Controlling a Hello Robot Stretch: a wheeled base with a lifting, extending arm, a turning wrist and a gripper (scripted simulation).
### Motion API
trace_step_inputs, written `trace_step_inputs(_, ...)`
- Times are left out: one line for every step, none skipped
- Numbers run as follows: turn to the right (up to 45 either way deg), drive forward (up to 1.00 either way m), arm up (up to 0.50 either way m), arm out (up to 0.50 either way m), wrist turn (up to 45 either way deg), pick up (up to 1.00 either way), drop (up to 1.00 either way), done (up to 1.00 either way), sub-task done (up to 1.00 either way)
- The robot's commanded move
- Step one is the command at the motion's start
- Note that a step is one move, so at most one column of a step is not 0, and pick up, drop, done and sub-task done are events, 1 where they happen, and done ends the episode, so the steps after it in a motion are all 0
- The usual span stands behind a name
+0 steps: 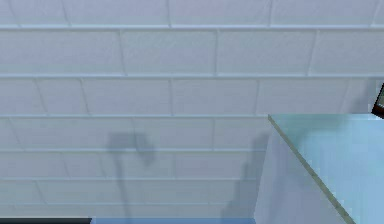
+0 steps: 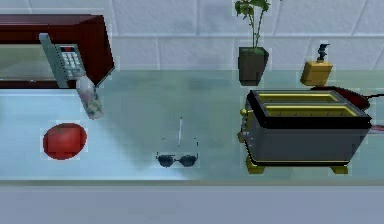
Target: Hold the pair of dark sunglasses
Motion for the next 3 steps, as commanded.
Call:
trace_step_inputs(0.0, 0.0, 0.5, 0.0, 0.0, 0.0, 0.0, 0.0, 0.0)
trace_step_inputs(0.0, 0.0, 0.38, 0.0, 0.0, 0.0, 0.0, 0.0, 0.0)
trace_step_inputs(0.0, 0.0, 0.0, 0.16, 0.0, 0.0, 0.0, 0.0, 0.0)
